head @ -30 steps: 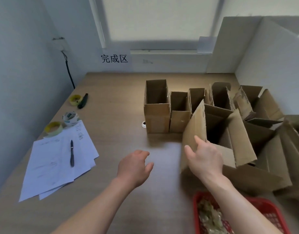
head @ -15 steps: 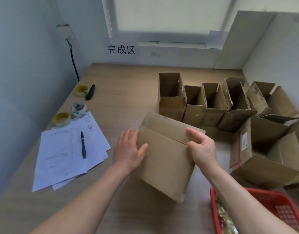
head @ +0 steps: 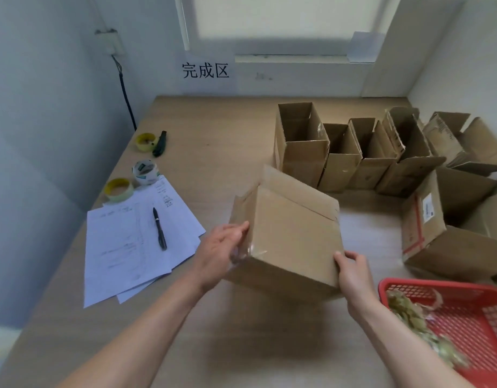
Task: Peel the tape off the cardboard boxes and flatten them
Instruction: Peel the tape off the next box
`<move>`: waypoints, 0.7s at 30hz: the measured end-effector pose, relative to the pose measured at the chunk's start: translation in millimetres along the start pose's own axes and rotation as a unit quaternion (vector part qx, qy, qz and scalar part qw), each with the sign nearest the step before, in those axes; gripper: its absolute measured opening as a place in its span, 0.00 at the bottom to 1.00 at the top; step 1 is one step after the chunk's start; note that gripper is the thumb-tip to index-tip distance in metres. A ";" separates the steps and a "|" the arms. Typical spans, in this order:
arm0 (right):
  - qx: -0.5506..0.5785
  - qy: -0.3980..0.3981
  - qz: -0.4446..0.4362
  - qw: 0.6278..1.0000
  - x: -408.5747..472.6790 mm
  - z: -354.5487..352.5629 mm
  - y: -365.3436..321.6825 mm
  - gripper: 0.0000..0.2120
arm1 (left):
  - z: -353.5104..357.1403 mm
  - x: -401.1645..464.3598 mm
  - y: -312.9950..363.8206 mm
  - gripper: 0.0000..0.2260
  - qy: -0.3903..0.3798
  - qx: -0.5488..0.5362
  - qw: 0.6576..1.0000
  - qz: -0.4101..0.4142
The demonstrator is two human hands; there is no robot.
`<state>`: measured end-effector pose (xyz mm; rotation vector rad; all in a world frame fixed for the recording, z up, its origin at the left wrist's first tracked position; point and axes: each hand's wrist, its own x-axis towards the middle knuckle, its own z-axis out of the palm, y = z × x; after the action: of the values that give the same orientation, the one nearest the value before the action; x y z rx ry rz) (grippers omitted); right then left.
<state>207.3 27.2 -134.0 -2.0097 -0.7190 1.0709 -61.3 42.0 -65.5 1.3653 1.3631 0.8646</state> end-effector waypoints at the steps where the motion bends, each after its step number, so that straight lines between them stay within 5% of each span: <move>1: 0.037 -0.024 0.017 0.999 1.4 2.7 -2.4 0.14 | -7.9 0.5 14.7 0.13 -0.014 0.032 0.997 0.061; 4: -0.041 -0.073 0.007 0.996 -1.8 20.7 -8.4 0.16 | -15.6 6.9 42.1 0.18 -0.055 0.259 0.949 0.170; 7: -0.034 -0.064 -0.032 0.997 -20.3 34.7 -25.1 0.20 | -4.1 11.6 40.7 0.33 -0.093 0.404 0.905 0.096; 12: 0.200 -0.105 -0.099 0.969 -56.1 11.1 -43.0 0.21 | 27.5 20.1 25.6 0.23 -0.041 0.274 0.957 0.087; 15: 0.160 -0.079 -0.193 0.965 -65.0 -8.7 -34.8 0.09 | 41.7 29.4 24.5 0.20 -0.032 0.247 0.965 0.082; 18: 0.100 -0.066 -0.269 0.956 -69.7 -23.7 -29.5 0.18 | 45.0 35.6 23.6 0.20 -0.045 0.228 0.969 0.080; 21: 0.022 -0.030 -0.313 0.949 -69.4 -33.9 -29.0 0.16 | 40.8 39.3 25.0 0.21 -0.087 0.228 0.967 0.075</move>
<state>198.2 -19.5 -66.6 -1.5409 -1.2459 0.7537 -10.9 77.2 -58.4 1.8712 1.3839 0.5237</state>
